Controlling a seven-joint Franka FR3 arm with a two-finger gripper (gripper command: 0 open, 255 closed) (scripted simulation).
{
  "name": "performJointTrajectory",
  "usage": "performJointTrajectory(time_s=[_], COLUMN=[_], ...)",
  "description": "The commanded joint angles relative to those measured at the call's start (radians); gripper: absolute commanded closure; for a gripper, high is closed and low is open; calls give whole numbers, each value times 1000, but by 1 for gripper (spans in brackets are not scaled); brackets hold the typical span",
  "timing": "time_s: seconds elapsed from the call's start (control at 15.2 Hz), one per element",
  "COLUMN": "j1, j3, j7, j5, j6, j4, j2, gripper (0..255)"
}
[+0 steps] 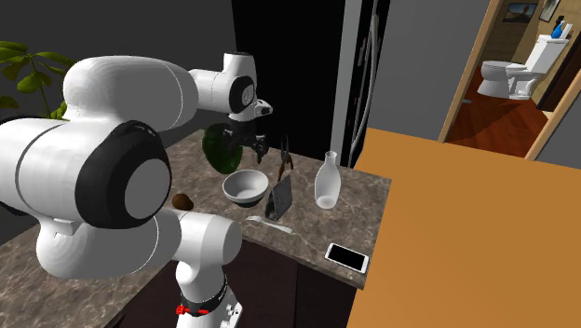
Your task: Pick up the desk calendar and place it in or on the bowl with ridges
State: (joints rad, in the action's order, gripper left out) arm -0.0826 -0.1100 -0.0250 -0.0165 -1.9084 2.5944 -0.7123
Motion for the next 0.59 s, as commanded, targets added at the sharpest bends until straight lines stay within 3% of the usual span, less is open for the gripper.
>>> performJointTrajectory(time_s=[0.0, 0.53], j1=[-22, -115], j3=[-15, -85], j7=[3, 13], j5=[-19, -93], j6=[-68, -348], j4=[33, 123], j2=[32, 212], gripper=[0, 0])
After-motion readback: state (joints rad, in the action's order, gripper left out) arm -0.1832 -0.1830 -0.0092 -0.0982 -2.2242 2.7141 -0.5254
